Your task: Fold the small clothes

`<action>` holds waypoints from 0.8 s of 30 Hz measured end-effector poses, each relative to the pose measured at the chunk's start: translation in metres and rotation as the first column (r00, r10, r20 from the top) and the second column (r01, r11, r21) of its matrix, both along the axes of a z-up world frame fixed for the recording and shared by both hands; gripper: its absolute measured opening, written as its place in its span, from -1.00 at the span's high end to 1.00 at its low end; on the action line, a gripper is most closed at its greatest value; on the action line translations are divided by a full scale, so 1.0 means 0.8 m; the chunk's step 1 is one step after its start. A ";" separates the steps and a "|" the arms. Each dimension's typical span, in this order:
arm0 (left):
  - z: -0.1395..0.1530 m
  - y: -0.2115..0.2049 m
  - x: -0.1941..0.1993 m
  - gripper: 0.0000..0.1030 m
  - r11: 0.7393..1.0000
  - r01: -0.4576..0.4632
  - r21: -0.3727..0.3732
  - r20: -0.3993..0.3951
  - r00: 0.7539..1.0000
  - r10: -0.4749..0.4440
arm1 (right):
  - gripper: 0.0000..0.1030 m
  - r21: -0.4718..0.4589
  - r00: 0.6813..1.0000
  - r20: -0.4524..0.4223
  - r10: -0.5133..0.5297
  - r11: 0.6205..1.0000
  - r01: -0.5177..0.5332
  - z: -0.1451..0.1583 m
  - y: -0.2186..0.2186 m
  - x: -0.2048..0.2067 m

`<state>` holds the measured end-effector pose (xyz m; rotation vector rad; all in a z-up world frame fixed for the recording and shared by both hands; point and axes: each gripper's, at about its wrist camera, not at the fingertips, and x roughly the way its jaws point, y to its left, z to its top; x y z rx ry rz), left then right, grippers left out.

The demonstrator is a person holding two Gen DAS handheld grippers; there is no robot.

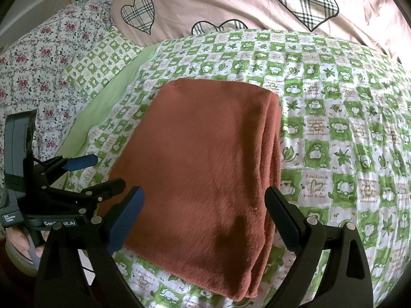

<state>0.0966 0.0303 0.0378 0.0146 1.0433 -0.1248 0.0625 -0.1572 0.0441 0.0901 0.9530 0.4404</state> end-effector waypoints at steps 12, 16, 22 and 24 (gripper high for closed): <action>0.003 0.004 0.012 -0.78 1.000 -0.006 -0.022 0.021 1.000 0.007 | -0.84 0.003 1.000 0.007 -0.024 1.000 0.024 -0.002 -0.001 0.019; 0.005 0.007 0.013 -0.79 1.000 -0.017 -0.016 0.025 1.000 0.018 | -0.84 0.009 0.999 0.010 -0.031 0.999 0.031 -0.002 -0.002 0.019; 0.006 0.008 0.010 -0.78 1.000 -0.028 -0.014 0.024 0.999 0.028 | -0.84 0.016 0.999 0.007 -0.046 0.999 0.046 -0.005 -0.010 0.017; 0.005 0.008 0.009 -0.79 1.000 -0.029 -0.011 0.025 0.999 0.029 | -0.84 0.017 0.999 0.005 -0.048 0.999 0.048 -0.007 -0.012 0.018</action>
